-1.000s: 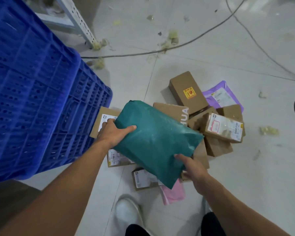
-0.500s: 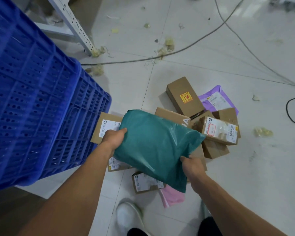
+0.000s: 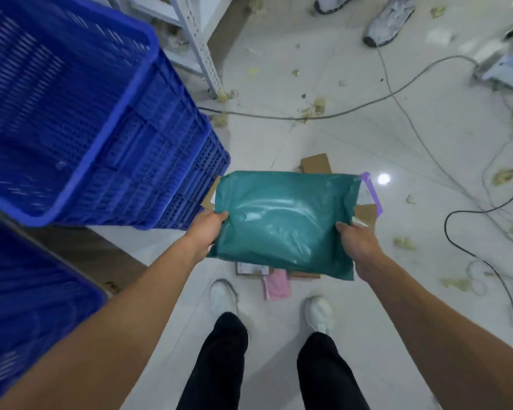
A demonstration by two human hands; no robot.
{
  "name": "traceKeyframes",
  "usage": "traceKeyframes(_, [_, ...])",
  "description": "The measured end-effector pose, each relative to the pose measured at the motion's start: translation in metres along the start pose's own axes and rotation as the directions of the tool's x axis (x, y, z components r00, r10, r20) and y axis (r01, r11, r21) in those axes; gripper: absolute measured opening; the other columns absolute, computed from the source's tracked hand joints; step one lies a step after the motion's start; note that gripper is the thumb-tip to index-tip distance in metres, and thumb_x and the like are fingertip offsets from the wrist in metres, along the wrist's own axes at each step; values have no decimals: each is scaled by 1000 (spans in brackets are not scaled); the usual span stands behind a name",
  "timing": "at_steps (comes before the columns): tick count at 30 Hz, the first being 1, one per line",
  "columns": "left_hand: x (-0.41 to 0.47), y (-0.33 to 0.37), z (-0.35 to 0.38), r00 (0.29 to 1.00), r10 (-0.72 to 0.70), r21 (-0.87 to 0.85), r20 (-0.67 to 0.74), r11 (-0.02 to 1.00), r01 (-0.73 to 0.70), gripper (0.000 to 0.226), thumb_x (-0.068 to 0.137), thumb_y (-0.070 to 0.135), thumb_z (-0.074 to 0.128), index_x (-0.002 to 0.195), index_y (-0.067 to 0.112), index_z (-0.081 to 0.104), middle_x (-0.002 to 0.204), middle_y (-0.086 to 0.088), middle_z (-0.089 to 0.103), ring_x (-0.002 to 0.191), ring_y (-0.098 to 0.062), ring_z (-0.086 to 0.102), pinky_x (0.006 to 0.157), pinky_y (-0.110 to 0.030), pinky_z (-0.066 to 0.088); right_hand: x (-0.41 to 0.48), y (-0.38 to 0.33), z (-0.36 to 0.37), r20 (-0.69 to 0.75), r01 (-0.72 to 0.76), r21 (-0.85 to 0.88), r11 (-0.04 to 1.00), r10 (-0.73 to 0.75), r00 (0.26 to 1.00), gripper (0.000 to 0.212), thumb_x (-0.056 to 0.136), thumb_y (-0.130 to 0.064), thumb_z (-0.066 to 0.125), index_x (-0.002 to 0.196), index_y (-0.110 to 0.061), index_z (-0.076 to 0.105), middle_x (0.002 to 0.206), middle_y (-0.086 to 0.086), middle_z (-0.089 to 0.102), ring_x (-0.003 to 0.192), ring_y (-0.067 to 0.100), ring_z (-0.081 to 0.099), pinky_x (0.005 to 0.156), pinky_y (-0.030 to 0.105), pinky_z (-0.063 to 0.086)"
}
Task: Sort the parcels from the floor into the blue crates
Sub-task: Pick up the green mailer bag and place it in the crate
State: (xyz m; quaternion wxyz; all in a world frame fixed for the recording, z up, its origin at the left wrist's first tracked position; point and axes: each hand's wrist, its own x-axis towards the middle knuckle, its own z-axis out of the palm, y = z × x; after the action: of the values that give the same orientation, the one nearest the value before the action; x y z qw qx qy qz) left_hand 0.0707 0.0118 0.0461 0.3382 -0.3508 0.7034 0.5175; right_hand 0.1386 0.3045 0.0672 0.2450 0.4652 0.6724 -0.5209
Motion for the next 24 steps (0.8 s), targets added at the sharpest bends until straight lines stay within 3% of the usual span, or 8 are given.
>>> traceKeyframes(2, [-52,13,-10,999,-9,-109,-43,994,5,20,98,22,60,112,11,68,101,-5,77,79,-16,74,58,-26,56,-35,-31,-26,37,64,-56,996,-62,997,31,97,-25,51,123,-14,65,121,7,65,110,29,60,104,48,45])
traceKeyframes(7, [-181,43,-32,995,1,-331,-98,943,-34,18,95,25,65,103,9,70,85,-2,79,70,-15,76,50,-25,56,-127,-96,-80,134,205,-106,973,-190,973,31,96,-31,54,120,-15,67,114,5,67,104,26,62,99,44,49])
traceKeyframes(9, [-222,48,-41,987,25,-367,-156,927,-81,21,93,27,67,104,10,70,90,-2,79,74,-16,76,54,-24,57,-161,-115,-93,172,252,-119,960,-230,958,28,96,-33,54,114,-16,67,110,3,68,103,27,63,99,46,49])
traceKeyframes(12, [-277,55,-54,973,55,-395,-223,908,-142,30,87,37,70,106,14,72,97,-5,79,89,-24,75,75,-35,60,-203,-137,-104,231,360,-127,924,-325,917,15,95,-31,56,92,-23,68,98,-4,70,99,24,66,94,43,53])
traceKeyframes(15, [-326,53,-75,930,69,-420,-361,879,-228,25,84,36,73,96,14,72,93,-4,78,92,-25,74,88,-40,58,-240,-153,-100,305,463,-167,870,-401,864,16,93,-28,57,85,-22,70,91,-4,73,94,23,70,90,40,55])
traceKeyframes(19, [-377,38,-113,895,94,-446,-436,841,-306,21,87,33,70,94,13,73,85,0,79,88,-23,74,80,-34,58,-278,-175,-68,407,598,-218,771,-486,774,22,93,-29,54,101,-18,72,101,2,73,97,25,68,95,42,53])
traceKeyframes(22, [-409,17,-148,861,73,-481,-503,805,-349,25,90,30,66,102,9,72,98,-7,78,92,-24,73,85,-37,57,-308,-185,-31,479,678,-237,695,-524,704,26,90,-31,53,101,-16,72,102,6,73,96,28,68,94,45,53])
traceKeyframes(24, [-429,1,-171,836,45,-504,-548,780,-372,23,91,29,63,101,11,73,93,-3,78,89,-23,72,81,-36,56,-330,-188,-3,519,716,-226,660,-540,662,27,88,-32,53,98,-16,72,100,5,74,95,28,68,93,46,53])
